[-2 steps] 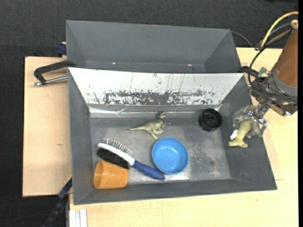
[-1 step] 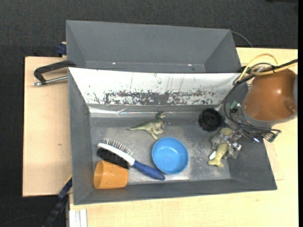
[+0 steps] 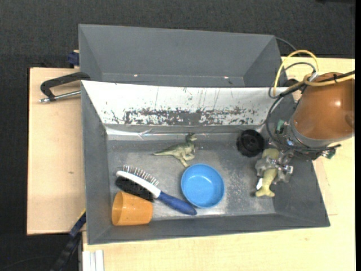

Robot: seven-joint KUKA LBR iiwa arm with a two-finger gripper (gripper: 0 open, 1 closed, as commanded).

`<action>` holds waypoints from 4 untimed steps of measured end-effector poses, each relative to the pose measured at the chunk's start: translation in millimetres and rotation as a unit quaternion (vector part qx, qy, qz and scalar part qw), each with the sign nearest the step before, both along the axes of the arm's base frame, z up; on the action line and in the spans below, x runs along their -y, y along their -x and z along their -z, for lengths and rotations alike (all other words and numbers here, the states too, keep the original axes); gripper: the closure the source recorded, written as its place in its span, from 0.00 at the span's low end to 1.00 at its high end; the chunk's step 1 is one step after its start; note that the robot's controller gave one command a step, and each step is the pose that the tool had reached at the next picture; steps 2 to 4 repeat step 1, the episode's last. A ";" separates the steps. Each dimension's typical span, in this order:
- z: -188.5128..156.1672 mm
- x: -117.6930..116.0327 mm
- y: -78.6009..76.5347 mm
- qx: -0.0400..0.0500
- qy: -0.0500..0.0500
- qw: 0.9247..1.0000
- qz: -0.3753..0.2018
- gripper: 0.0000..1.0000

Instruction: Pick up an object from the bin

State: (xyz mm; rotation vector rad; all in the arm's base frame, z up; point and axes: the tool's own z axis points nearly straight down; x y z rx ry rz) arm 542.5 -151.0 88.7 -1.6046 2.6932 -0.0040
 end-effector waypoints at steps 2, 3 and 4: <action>-166.7 -6.5 -4.8 0.004 0.001 1.000 0.018 1.00; -166.7 -6.5 -4.8 0.004 0.001 1.000 0.018 1.00; -166.7 -6.5 -4.8 0.004 0.001 1.000 0.018 1.00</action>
Offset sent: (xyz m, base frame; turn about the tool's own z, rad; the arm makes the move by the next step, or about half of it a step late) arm 0.0017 0.0059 0.1604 0.0319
